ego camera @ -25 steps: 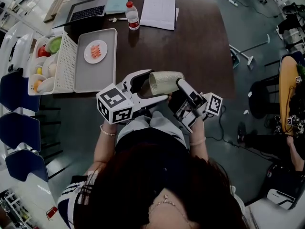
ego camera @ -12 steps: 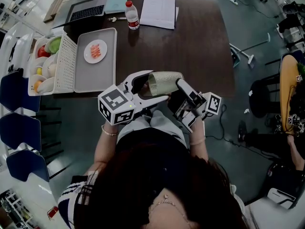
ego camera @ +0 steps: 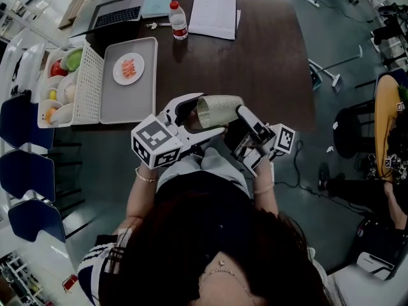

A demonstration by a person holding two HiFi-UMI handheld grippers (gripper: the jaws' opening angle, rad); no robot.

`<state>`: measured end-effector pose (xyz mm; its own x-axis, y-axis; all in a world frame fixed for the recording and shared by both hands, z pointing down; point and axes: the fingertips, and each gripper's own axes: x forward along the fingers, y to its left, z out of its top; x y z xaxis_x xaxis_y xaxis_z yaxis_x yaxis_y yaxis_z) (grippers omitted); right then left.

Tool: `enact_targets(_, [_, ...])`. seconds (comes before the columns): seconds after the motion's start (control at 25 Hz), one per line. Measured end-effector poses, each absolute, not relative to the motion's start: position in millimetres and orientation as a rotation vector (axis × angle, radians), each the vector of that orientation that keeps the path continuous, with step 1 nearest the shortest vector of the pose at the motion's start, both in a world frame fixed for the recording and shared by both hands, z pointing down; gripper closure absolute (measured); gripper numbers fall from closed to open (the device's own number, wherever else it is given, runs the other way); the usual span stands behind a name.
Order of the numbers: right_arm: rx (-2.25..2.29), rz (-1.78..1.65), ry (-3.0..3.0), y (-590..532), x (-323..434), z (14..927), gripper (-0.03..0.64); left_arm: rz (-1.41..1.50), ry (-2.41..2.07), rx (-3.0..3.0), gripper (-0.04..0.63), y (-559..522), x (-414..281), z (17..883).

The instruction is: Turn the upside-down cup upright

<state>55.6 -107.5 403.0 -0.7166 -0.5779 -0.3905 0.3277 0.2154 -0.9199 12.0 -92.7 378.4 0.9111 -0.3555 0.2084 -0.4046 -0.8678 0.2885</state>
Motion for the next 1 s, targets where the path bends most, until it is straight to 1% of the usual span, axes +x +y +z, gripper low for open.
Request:
enact_targets(0.24, [-0.297, -1.603, 1.758, -113.5, 59.2, 412.5, 0.319, 0.241, -0.595, 2.740, 0.196, -98.3, 1.6, 382.5])
enact_targets(0.56, [-0.539, -1.575, 1.770, -124.3, 82.4, 434.6, 0.319, 0.364, -0.616, 2.714, 0.196, -105.2, -7.1, 401.7])
enact_targets(0.88, [-0.862, -1.469, 1.871, -126.8, 103.7, 448.2, 0.321, 0.626, -0.644, 2.694, 0.196, -112.7, -5.6, 438.7])
enact_targets(1.0, [-0.956, -1.419, 1.929, -125.4, 106.3, 448.4, 0.348, 0.735, -0.640, 2.682, 0.196, -115.0, -5.6, 453.9])
